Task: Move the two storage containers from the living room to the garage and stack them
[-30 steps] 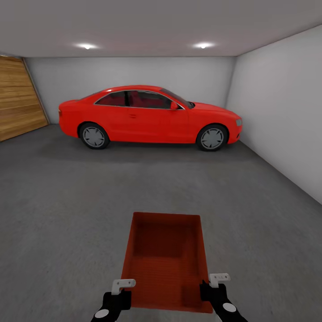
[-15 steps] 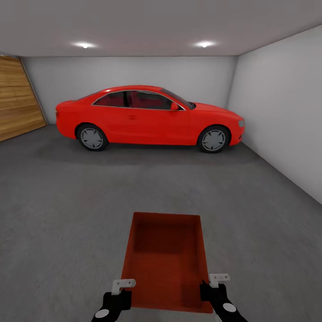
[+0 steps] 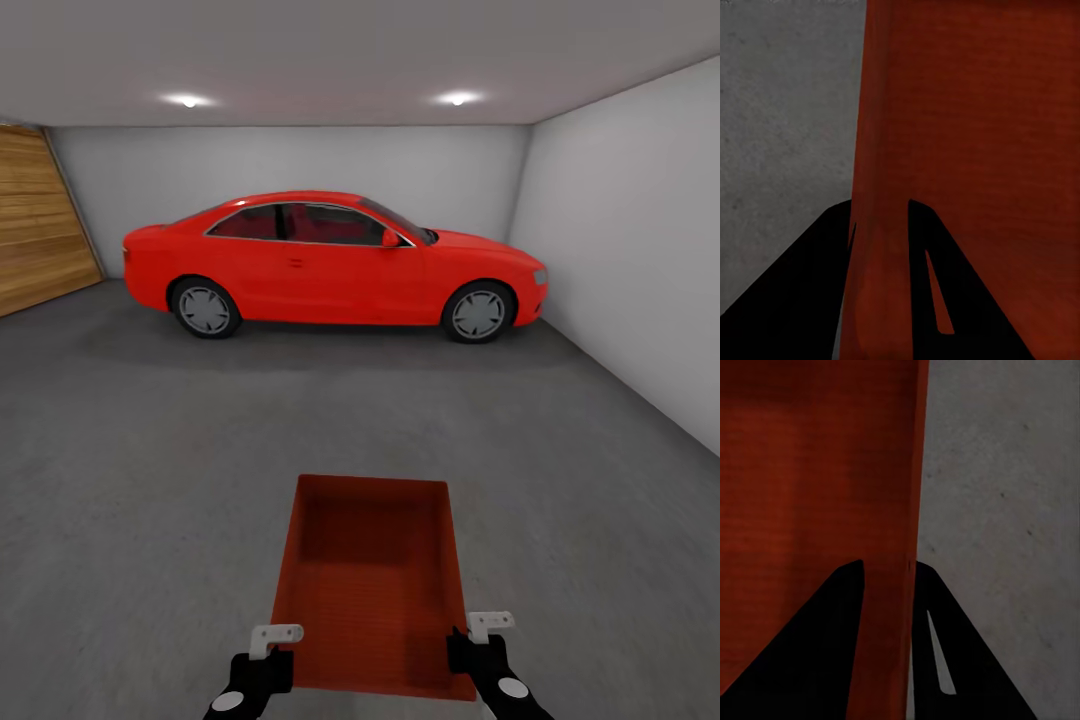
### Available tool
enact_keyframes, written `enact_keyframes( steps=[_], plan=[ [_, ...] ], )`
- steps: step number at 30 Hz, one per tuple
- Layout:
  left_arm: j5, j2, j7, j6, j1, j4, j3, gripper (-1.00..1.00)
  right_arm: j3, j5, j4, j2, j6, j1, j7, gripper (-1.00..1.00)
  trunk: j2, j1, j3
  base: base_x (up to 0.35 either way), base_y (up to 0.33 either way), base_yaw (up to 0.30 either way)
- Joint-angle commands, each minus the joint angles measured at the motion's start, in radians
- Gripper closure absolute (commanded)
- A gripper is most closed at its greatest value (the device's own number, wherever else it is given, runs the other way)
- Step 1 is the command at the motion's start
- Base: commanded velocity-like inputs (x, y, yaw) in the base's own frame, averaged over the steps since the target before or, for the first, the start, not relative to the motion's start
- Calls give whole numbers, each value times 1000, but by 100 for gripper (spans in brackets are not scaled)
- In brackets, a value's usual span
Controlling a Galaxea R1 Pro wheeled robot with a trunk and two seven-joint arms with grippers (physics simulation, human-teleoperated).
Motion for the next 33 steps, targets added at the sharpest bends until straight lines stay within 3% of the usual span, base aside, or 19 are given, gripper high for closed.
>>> enact_keyframes(
  steps=[1, 22, 33],
  plan=[
    [4, -20, -4, 6, 0, 1, -11, 100, 4, -8, -15, 39, -5, -1, 3, 100, -2, 1, -2, 268, 0, 0],
    [3, -21, -3, 7, 0, 1, -11, 100, 4, -8, -15, 40, -5, -1, 3, 100, -2, 1, -2, 323, 0, 0],
    [3, -21, -4, 7, 0, 1, -11, 100, 4, -8, -15, 39, -5, -1, 3, 100, -2, 1, -2, 328, 0, -110]
  ],
)
